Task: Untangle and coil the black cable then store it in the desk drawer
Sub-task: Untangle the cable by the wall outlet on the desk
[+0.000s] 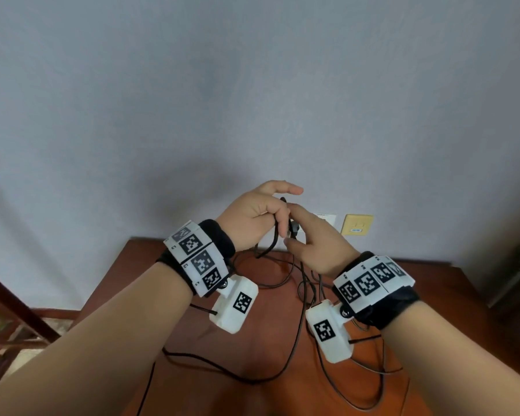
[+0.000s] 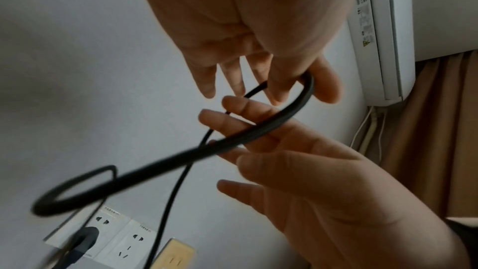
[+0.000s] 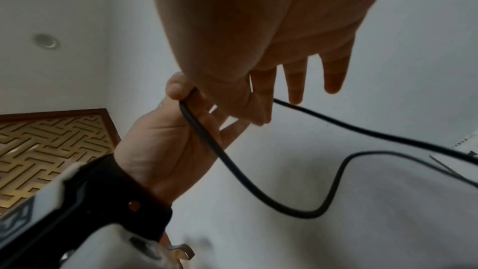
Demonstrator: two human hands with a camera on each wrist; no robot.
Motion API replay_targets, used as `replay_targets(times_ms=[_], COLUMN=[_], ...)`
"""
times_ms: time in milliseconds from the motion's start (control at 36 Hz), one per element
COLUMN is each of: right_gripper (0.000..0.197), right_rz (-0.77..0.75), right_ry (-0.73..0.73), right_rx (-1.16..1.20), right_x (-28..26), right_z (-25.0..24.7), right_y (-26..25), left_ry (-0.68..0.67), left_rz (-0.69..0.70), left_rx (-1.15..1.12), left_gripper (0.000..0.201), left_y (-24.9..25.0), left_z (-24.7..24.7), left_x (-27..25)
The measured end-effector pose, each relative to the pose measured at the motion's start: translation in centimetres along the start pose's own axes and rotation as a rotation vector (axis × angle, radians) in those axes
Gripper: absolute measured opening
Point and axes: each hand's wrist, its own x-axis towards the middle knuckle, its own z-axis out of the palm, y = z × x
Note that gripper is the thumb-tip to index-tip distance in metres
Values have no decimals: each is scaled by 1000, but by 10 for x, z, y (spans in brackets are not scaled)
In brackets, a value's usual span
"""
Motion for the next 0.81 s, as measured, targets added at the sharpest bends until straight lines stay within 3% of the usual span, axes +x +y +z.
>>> replay_targets(times_ms=[111, 222, 306, 389, 444, 500, 583, 694, 806], right_gripper=[19, 34, 60, 71, 64, 42, 15, 13, 12], right_rz=[-53, -14, 0, -25, 12, 23, 44, 28, 13], right_ry=[75, 311, 219, 102, 76, 160, 291, 223, 227], right_rx=[4, -36, -17, -12, -13, -54, -91, -165, -194], right_x=[0, 0, 1, 1, 2, 3, 1, -6, -9], right_z=[1, -4, -7, -8, -6, -6, -12, -11, 2], right_y=[2, 7, 5, 4, 2, 1, 2, -2, -16], left_ry=[-59, -94, -101, -74, -109, -153, -55, 69, 63], left_rz=[-32, -13, 46, 92, 76, 64, 49, -179, -400], left_rx=[24, 74, 147, 223, 263, 324, 494, 593, 427], left_gripper=[61, 63, 45, 46, 49, 50, 55, 49, 35], left_y=[1, -5, -6, -5, -3, 1, -2, -5, 8], left_z=[-4, -9, -10, -12, -13, -13, -15, -13, -2], left_x=[0, -2, -1, 0, 0, -2, -7, -7, -2])
